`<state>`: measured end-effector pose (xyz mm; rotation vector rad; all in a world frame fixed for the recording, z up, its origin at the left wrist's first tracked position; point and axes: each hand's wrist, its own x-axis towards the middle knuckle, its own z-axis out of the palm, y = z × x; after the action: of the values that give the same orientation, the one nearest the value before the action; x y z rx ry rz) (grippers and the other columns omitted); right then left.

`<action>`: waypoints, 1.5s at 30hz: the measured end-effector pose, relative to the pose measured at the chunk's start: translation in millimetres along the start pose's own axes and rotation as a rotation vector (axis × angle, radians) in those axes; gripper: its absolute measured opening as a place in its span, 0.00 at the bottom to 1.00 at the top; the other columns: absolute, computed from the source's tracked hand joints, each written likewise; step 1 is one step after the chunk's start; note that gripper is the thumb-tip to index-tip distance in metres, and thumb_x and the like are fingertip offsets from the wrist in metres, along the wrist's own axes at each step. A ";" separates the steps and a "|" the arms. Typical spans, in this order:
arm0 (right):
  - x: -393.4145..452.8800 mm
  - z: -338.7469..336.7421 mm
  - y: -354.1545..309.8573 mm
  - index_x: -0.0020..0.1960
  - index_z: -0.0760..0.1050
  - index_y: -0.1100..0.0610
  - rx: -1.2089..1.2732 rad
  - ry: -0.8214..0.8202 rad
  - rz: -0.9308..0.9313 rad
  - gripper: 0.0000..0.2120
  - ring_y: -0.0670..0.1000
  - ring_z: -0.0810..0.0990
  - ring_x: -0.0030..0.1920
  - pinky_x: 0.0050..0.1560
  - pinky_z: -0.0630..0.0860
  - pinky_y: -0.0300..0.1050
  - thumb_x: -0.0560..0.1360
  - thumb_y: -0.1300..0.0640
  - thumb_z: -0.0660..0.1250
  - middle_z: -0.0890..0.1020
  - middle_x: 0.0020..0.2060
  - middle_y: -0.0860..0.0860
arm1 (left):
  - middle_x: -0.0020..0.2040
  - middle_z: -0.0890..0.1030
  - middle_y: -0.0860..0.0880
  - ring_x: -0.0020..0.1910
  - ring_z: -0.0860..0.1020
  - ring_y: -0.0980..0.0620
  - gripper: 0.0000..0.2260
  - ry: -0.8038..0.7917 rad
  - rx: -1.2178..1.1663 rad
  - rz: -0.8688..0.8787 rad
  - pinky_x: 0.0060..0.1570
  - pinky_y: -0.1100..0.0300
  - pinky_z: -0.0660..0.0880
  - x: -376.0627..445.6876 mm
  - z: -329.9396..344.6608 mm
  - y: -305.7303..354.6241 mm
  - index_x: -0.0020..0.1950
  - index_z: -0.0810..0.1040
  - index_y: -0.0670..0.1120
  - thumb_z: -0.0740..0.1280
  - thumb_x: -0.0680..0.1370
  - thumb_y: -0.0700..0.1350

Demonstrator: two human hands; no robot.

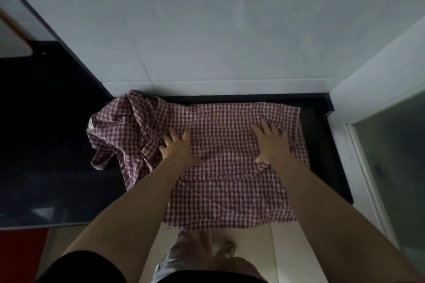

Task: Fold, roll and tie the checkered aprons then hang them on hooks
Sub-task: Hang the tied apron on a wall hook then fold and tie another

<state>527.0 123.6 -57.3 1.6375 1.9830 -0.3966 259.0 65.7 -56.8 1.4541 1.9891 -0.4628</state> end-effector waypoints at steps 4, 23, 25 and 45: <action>-23.1 13.9 11.8 0.78 0.57 0.52 -0.047 0.194 0.151 0.34 0.62 0.50 0.79 0.76 0.51 0.66 0.77 0.43 0.65 0.53 0.79 0.58 | 0.79 0.38 0.38 0.78 0.43 0.35 0.48 0.022 0.009 -0.028 0.73 0.35 0.56 -12.8 10.6 5.6 0.80 0.41 0.53 0.69 0.73 0.65; -94.9 54.5 22.4 0.45 0.72 0.61 1.838 0.002 0.709 0.14 0.55 0.81 0.42 0.48 0.80 0.51 0.78 0.51 0.70 0.79 0.43 0.57 | 0.33 0.76 0.43 0.13 0.68 0.55 0.13 -0.116 -1.892 -0.632 0.16 0.69 0.66 -82.9 80.6 27.5 0.48 0.72 0.38 0.59 0.84 0.48; -86.4 48.8 22.0 0.47 0.75 0.62 1.849 0.018 0.752 0.10 0.52 0.78 0.37 0.48 0.79 0.48 0.80 0.54 0.65 0.79 0.39 0.56 | 0.35 0.74 0.45 0.15 0.69 0.56 0.11 -0.125 -1.993 -0.660 0.15 0.70 0.65 -75.5 80.3 27.8 0.50 0.70 0.39 0.58 0.85 0.47; -163.8 -149.1 42.1 0.49 0.77 0.57 2.202 0.602 0.093 0.09 0.49 0.82 0.36 0.34 0.75 0.40 0.80 0.55 0.60 0.86 0.41 0.53 | 0.55 0.81 0.48 0.52 0.77 0.52 0.15 0.970 -1.877 -0.118 0.52 0.59 0.72 -182.7 -89.9 75.6 0.64 0.78 0.40 0.59 0.82 0.44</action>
<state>556.0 80.2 162.0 2.9959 1.1914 -3.0061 341.3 13.5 137.3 0.1684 1.7707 1.8912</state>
